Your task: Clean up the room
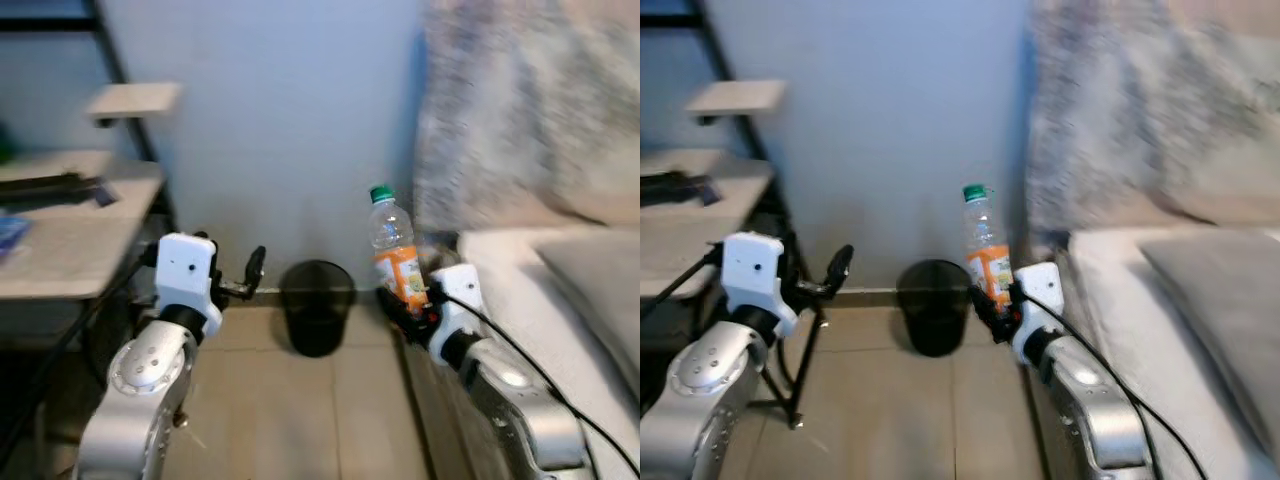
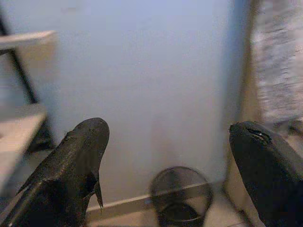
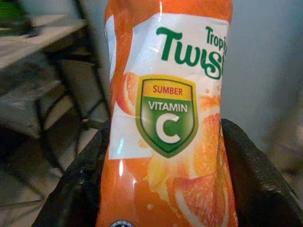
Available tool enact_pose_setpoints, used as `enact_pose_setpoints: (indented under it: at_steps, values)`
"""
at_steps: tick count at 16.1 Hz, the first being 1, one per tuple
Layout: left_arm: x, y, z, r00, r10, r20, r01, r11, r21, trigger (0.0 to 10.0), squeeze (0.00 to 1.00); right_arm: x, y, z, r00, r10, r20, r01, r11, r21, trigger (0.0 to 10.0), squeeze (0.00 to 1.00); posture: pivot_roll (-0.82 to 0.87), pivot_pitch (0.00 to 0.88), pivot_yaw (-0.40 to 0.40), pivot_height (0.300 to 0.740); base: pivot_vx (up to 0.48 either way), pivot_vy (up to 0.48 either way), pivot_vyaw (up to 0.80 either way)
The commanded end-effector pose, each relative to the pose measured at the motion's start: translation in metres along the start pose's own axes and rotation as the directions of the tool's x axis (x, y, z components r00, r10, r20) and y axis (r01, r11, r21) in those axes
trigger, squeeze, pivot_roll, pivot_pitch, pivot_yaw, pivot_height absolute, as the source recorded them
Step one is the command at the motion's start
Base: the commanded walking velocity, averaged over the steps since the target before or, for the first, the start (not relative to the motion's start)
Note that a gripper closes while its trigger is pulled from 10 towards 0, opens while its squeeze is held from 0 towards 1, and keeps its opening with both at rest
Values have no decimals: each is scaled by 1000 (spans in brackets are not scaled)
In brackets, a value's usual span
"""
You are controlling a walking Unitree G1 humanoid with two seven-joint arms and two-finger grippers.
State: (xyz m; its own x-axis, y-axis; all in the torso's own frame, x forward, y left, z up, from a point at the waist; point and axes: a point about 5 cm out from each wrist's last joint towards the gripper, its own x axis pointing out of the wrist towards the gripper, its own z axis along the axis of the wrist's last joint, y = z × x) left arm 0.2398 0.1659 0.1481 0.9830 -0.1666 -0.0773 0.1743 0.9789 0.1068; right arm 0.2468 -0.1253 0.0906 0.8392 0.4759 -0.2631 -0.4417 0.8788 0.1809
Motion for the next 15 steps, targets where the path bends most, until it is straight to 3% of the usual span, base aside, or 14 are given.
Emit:
enact_pose_setpoints:
  at_steps: [1, 4, 7, 8, 15]
  values:
    - [-1, 0, -1, 1000, -1, -9, 1, 1000, -3, 10000, 0, 1, 0, 4, 1000, 17, 6, -17, 1000, -25, 10000, 0, 18, 0, -37, 740, 270, 0, 0]
    - [-1, 0, -1, 1000, 0, -12, 0, 1000, -2, 10000, 0, 1, 3, 3, 999, 48, -8, -48, 997, -61, 10000, 0, 21, 0, -41, 740, 270, 0, 0]
    - [-2, -1, -2, 1000, -7, -21, 7, 1000, 6, 10000, 0, 1, 0, 1, 1000, 20, -15, -21, 998, -56, 10000, 0, 22, 0, -40, 740, 273, 0, 800]
    - [-2, -1, -3, 1000, -12, -24, 12, 1000, 8, 10000, 0, 1, -3, 0, 1000, -6, -14, 6, 1000, -14, 10000, 0, 21, 0, -39, 740, 270, 0, 0]
    - [-1, -2, -4, 999, -27, -38, 27, 1000, 7, 10000, 0, 0, -6, -1, 1000, -11, -20, 10, 1000, -17, 10000, 0, 18, 0, -34, 740, 278, 0, 0]
